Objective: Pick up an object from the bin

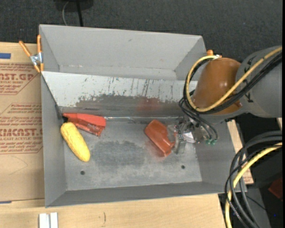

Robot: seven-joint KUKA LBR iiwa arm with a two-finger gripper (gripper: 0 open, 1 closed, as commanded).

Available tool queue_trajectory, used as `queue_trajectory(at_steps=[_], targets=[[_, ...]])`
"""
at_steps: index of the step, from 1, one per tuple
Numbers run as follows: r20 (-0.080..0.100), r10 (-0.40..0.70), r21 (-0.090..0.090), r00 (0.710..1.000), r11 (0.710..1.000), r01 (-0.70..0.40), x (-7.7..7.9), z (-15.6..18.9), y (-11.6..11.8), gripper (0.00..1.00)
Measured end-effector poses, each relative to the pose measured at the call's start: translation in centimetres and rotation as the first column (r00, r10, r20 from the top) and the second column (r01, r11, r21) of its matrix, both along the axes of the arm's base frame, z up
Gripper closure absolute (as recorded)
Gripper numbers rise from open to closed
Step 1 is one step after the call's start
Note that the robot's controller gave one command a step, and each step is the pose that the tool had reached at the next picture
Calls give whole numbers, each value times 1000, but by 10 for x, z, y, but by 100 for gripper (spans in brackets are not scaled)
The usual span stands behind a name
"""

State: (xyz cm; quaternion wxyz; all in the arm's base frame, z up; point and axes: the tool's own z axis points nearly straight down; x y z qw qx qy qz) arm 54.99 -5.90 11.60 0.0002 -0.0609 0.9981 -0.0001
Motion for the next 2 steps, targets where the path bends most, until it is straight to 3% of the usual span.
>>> queue_trajectory(at_steps=[1,2], targets=[[-7,12,1,1000,1000,-12,-2,43,-2,100],[-3,42,1,999,999,-42,-8,104,-10,100]])
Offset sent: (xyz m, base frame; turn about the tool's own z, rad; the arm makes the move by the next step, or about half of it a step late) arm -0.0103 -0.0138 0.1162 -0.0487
